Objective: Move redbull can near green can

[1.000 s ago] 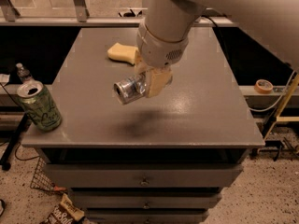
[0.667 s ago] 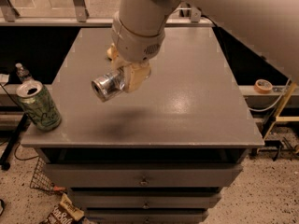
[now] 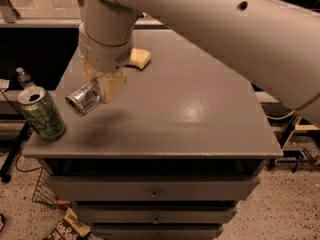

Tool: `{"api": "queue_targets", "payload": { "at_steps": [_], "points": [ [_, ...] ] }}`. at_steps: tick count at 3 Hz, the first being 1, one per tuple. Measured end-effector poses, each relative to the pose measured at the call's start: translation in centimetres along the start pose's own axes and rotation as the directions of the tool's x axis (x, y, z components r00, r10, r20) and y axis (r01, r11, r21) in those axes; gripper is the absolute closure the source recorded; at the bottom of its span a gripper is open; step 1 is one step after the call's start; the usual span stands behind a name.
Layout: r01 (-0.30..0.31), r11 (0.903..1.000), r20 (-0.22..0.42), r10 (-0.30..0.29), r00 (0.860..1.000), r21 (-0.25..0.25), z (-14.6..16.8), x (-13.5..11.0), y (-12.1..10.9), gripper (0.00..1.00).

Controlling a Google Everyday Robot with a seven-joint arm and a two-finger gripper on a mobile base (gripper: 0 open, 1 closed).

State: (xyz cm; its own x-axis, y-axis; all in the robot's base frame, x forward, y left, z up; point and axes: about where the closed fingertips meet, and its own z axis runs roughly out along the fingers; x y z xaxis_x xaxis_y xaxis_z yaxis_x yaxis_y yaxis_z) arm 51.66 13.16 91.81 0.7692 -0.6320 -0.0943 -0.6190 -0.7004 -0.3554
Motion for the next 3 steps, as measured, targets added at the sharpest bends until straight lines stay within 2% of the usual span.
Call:
{"api": "queue_targets", "payload": {
  "at_steps": [2,3],
  "points": [
    [0.092,0.9958,0.046,-0.092,0.995,0.002,2.8,-3.6,-1.4,1.00],
    [0.117,0.9932,0.065,-0.117,0.991,0.005,3.5,-4.8,-1.7,1.00]
  ]
}}
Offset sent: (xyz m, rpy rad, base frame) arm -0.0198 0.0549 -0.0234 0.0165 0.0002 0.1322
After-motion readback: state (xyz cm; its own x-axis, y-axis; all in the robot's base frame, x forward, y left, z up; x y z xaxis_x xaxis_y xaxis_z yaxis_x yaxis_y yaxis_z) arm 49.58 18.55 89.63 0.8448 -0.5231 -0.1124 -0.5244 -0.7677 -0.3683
